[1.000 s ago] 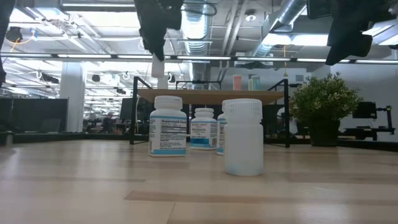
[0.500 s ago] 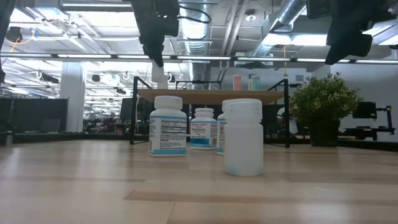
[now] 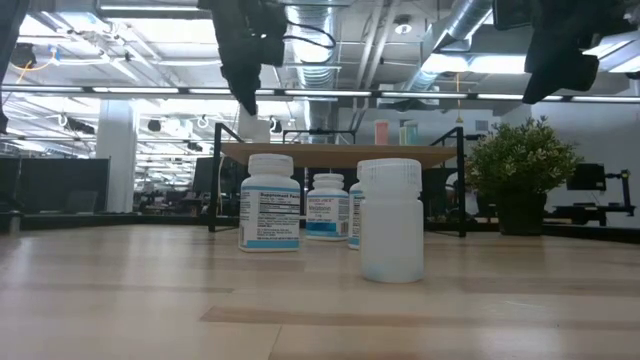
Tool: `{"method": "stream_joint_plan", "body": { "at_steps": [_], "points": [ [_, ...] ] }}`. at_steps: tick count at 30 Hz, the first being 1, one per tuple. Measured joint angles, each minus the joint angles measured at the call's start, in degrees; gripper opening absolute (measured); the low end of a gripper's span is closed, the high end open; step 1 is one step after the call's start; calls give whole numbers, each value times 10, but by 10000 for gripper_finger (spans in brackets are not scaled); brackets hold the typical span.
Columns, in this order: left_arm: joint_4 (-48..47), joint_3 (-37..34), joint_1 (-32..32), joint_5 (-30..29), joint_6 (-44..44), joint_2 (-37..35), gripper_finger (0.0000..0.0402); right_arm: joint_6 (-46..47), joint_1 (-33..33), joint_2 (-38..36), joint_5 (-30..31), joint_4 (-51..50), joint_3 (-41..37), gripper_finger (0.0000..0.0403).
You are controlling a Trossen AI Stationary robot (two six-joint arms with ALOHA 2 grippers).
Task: Pick and place medicine bottles onto shelf by color
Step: Put the left transparent medicine bottle on the shelf aligned with the other transparent medicine bottle, then put the transparent medicine bottle on the shelf
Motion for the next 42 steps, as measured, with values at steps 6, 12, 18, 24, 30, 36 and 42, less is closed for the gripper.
{"method": "stream_joint_plan", "body": {
  "at_steps": [6,12,18,24,30,36,42],
  "points": [
    [12,0,2,1,-23,13,122,12,0,0,0,0,0,218],
    [14,0,-2,1,-21,18,122,13,0,0,0,2,0,218],
    [13,0,-2,-2,-22,18,128,13,0,0,0,2,0,218],
    [13,0,-2,-3,-27,18,170,13,0,0,0,2,0,218],
    [13,0,-2,-3,-36,18,215,12,0,0,0,2,0,218],
    [5,16,-2,-7,-43,18,239,12,0,0,0,2,0,218],
    [-20,90,-2,-31,-58,17,242,13,0,0,0,2,0,218]
  ]
}}
